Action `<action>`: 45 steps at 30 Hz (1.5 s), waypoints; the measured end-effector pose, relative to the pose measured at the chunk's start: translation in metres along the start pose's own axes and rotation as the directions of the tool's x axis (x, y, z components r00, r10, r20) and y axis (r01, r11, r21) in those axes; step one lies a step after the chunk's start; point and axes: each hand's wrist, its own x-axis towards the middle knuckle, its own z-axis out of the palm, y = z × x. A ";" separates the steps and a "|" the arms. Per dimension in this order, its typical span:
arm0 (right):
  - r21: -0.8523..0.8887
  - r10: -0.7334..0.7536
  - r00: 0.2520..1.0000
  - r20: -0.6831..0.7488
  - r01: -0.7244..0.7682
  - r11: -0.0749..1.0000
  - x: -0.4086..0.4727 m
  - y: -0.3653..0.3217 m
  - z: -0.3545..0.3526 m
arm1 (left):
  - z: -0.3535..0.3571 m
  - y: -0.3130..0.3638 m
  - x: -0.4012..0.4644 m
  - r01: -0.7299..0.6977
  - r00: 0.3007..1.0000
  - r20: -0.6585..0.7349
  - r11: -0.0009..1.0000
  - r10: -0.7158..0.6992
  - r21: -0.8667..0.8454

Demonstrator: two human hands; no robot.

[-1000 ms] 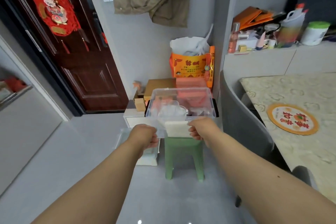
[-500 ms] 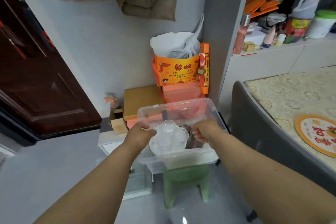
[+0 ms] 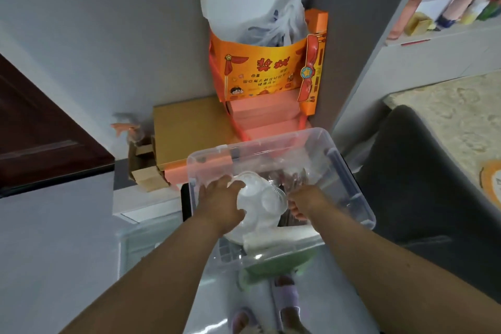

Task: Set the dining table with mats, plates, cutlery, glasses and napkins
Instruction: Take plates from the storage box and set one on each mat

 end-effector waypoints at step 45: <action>-0.132 -0.378 0.925 -0.019 0.373 0.918 0.087 0.043 0.039 | 0.068 0.014 0.082 -0.234 0.954 0.258 0.911 0.149 0.339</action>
